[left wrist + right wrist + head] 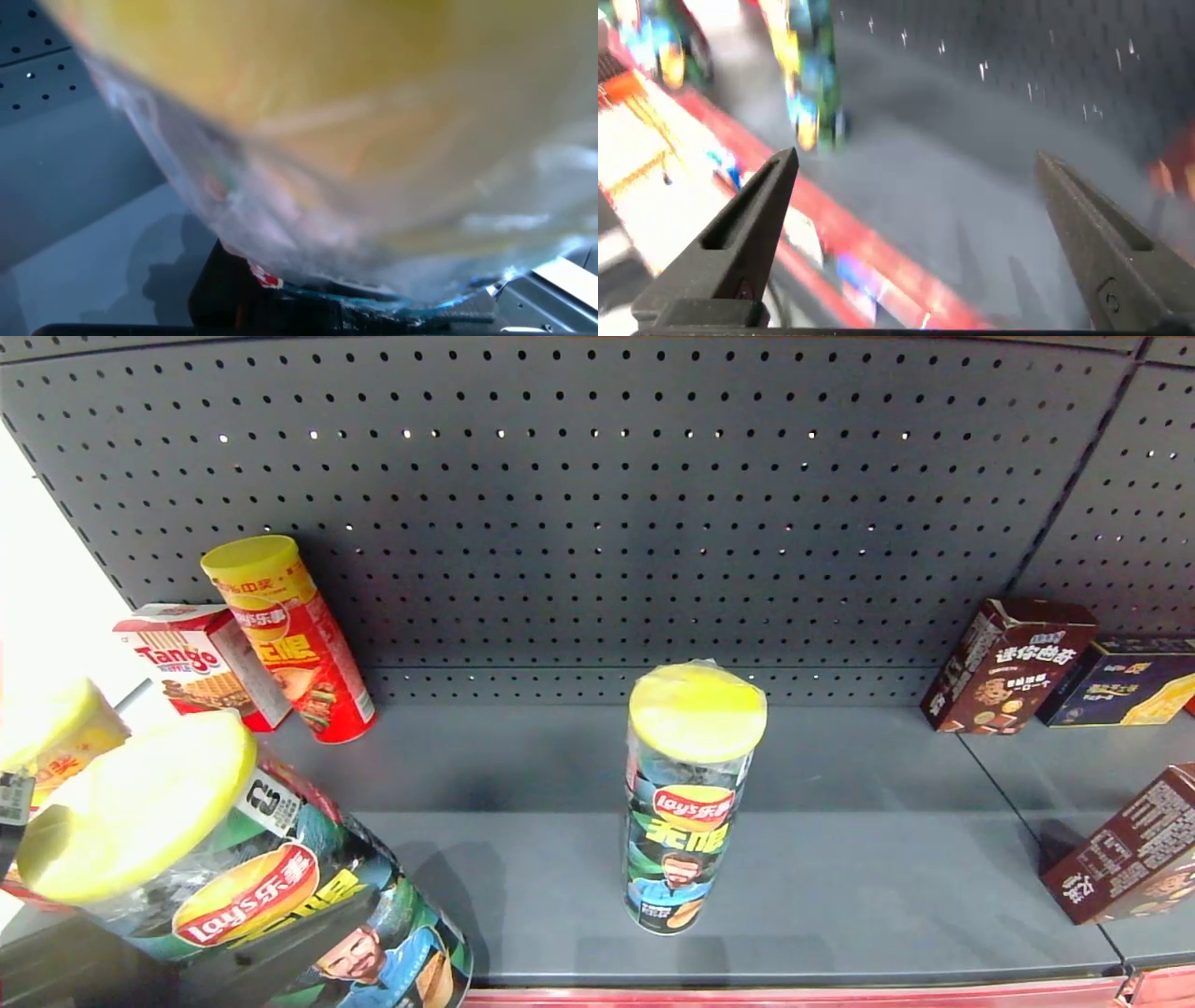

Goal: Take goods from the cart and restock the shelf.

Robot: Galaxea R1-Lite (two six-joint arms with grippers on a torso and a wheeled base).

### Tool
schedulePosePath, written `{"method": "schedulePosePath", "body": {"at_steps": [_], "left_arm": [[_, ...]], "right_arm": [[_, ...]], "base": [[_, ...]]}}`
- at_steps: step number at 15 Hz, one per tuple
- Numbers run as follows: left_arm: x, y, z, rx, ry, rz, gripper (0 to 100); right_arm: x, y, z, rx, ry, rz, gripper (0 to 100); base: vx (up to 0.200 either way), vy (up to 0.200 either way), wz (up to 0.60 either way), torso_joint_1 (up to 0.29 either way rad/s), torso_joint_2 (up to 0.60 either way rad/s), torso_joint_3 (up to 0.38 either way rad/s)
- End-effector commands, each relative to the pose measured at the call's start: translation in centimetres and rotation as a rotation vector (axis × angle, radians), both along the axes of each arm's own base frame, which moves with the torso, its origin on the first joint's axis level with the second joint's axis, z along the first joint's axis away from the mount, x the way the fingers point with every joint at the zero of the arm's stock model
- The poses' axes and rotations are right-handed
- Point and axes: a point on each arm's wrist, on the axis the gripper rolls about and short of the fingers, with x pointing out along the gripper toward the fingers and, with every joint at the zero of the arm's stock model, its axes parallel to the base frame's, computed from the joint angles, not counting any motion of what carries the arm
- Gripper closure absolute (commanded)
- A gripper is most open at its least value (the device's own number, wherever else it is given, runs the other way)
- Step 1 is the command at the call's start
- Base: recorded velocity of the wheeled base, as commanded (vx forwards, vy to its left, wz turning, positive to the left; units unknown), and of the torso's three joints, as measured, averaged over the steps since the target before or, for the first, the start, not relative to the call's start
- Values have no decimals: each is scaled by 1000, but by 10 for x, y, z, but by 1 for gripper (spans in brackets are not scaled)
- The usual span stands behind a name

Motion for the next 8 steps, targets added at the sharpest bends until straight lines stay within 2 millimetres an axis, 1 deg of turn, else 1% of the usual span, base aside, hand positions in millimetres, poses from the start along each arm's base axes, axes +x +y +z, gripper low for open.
{"method": "schedulePosePath", "body": {"at_steps": [1,2,3,4,6,7,8], "left_arm": [[-1,0,0,-1,-4,-2,100],[-1,0,0,-1,-4,-5,100],[-1,0,0,-1,-4,-5,100],[-1,0,1,-1,-6,-5,100],[-1,0,1,-1,-6,-5,100],[-1,0,2,-3,-11,-5,100],[-1,0,2,-3,-11,-5,100]], "right_arm": [[-47,-24,-42,43,-30,-95,0],[-51,-25,-47,60,-21,-110,0],[-51,-25,-47,60,-21,-110,0],[-63,-26,-63,80,12,-187,0],[-58,-28,-73,75,44,-351,0],[-53,-29,-86,48,78,-469,0],[-50,-30,-91,44,82,-528,0]], "base": [[0,0,0,0,0,0],[0,0,0,0,0,0],[0,0,0,0,0,0],[0,0,0,0,0,0],[0,0,0,0,0,0],[0,0,0,0,0,0],[0,0,0,0,0,0]]}}
